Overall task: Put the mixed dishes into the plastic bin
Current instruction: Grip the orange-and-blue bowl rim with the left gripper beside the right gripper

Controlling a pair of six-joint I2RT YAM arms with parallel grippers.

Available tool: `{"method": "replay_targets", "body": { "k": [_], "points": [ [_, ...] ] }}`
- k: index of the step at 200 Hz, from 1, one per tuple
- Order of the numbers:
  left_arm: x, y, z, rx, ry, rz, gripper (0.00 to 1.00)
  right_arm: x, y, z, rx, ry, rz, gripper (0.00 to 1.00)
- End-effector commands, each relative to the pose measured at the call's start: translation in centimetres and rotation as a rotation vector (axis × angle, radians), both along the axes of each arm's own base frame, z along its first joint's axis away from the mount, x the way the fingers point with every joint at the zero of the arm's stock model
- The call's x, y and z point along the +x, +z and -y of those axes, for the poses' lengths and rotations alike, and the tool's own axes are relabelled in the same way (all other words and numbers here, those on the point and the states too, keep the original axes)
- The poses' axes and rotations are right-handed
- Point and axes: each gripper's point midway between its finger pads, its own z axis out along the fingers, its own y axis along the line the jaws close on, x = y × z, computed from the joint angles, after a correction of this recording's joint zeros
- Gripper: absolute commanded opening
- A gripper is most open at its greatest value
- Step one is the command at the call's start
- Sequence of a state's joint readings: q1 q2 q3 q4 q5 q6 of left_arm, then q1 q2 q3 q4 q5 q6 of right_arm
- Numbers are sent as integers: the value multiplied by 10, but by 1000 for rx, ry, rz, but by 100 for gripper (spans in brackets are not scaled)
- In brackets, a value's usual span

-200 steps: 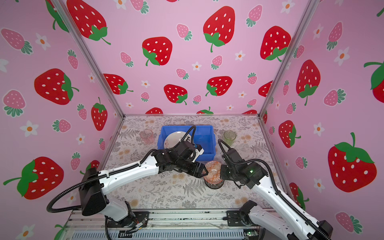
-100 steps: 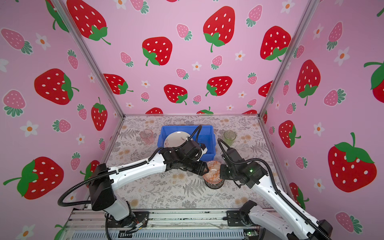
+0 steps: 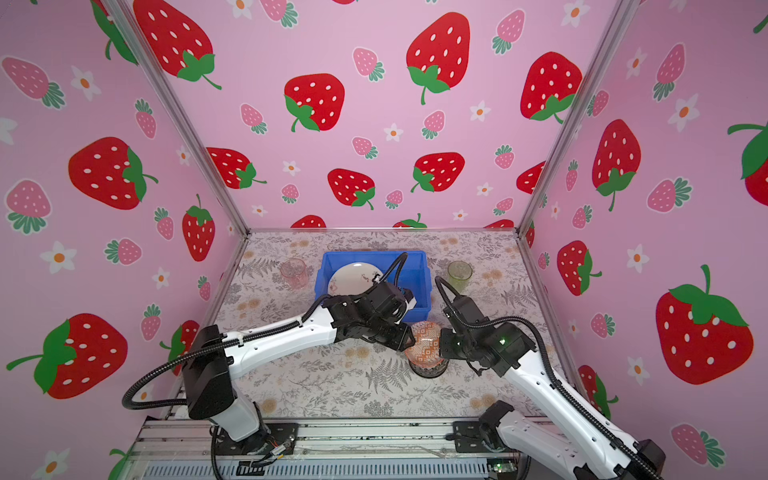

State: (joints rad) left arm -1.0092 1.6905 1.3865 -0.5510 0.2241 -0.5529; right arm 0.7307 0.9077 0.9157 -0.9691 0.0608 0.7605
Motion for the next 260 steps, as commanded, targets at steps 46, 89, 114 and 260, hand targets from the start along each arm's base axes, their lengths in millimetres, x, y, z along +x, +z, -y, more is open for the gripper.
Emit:
{"method": "replay_targets", "body": {
  "k": [46,89,114,260],
  "points": [
    [1,8,5,-2,-8,14,26,7,20,-10,57,6,49,0],
    [1,5,3,10,-4,15,17,7,20,-11,65,11,47,0],
    [1,5,4,10,-4,15,15,7,21,-16,89,20,48,0],
    [5,10,6,-13,8,22,0,7,34,-22,159,28,79,20]
  ]
}}
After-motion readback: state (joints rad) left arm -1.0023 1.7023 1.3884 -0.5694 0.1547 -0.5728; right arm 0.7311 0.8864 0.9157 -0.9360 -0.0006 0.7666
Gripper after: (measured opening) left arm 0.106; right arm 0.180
